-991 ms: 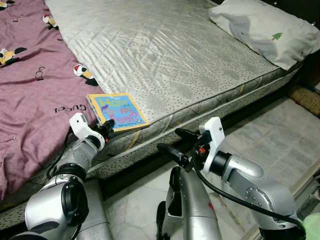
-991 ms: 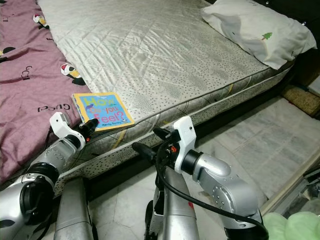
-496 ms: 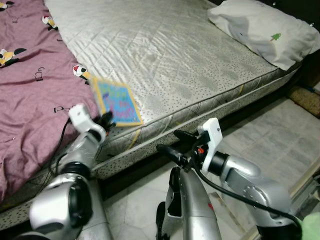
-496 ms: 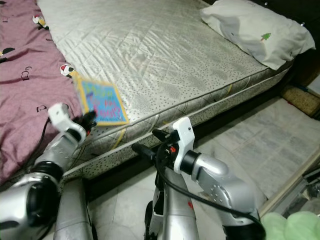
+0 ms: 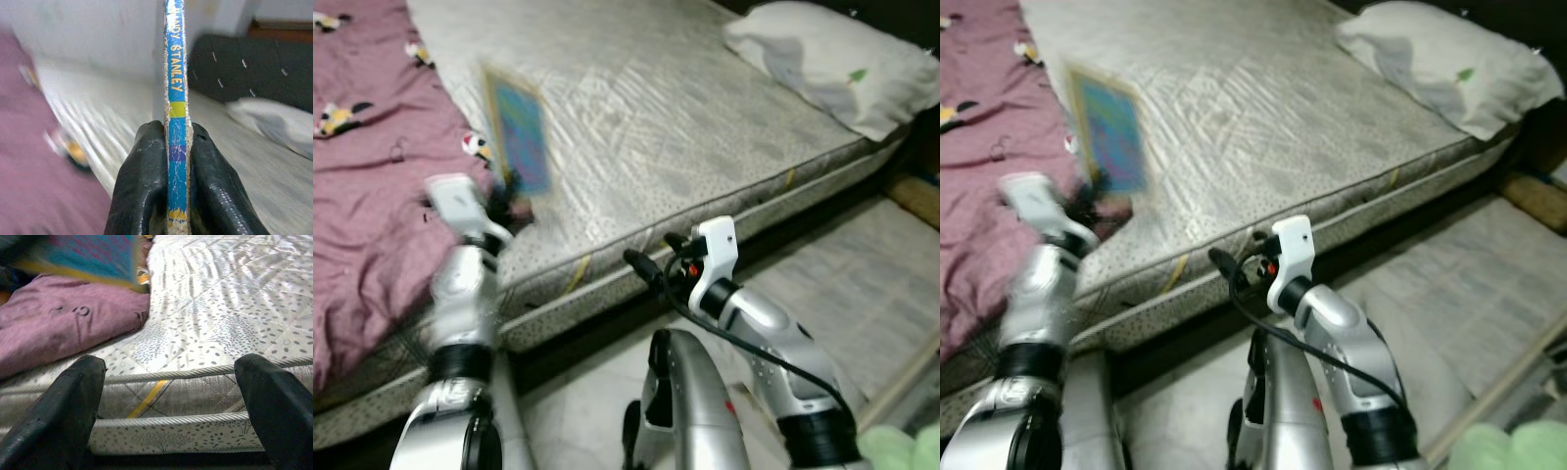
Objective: Clean up the room
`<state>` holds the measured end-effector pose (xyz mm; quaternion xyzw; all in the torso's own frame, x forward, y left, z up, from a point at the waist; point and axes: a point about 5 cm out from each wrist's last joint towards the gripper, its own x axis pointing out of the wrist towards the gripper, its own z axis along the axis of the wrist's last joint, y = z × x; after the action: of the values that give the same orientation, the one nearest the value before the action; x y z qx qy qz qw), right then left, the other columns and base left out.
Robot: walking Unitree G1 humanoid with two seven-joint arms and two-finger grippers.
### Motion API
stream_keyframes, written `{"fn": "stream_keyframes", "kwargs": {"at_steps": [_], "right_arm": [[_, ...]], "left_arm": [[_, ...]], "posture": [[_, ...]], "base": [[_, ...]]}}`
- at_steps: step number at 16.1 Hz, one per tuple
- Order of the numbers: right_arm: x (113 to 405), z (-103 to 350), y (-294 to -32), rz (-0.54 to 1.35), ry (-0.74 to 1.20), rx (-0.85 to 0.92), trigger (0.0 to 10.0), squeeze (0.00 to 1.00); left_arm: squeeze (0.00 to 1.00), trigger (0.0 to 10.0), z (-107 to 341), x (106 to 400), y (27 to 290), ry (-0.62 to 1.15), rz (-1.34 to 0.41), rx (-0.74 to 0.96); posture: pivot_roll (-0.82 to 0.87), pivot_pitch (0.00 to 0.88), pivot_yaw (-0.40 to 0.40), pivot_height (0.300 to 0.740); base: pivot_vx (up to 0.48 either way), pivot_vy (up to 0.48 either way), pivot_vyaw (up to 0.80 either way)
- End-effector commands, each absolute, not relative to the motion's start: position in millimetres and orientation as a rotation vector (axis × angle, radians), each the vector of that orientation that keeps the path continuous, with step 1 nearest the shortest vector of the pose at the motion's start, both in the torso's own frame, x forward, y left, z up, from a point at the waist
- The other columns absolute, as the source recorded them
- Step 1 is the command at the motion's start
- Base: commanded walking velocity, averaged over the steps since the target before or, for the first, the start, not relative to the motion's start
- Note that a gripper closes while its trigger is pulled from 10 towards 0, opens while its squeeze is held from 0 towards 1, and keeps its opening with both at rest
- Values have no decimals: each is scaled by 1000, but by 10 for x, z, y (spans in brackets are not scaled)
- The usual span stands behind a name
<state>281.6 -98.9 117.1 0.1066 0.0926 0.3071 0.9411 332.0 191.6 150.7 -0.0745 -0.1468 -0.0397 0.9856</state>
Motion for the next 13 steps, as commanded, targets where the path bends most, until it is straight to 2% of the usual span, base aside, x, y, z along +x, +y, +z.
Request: {"fn": "stream_keyframes", "kwargs": {"at_steps": [1,5,7,12,13], "right_arm": [[2824,1137,-999,594,168,250,10000,0],[2947,1168,-866,511,106,260,10000,0],[2958,1187,-936,471,56,255,10000,0],[3054,1193,-1102,369,20,238,10000,0],[3079,1215,-1093,364,6,233,10000,0]], "left_arm": [[0,0,1571,3216,1931,-348,-64,-56],[0,0,1740,2876,1910,-409,-2,81],[0,0,1618,2684,1818,-353,7,105],[0,0,1353,2408,1713,-220,100,147],[0,4941,1354,2414,1698,-213,107,166]], "posture": [[45,0,-37,488],[72,0,-34,488],[68,0,-47,488],[66,0,-46,531],[57,0,-36,541]], "base": [[0,0,0],[0,0,0],[0,0,0],[0,0,0],[0,0,0]]}}
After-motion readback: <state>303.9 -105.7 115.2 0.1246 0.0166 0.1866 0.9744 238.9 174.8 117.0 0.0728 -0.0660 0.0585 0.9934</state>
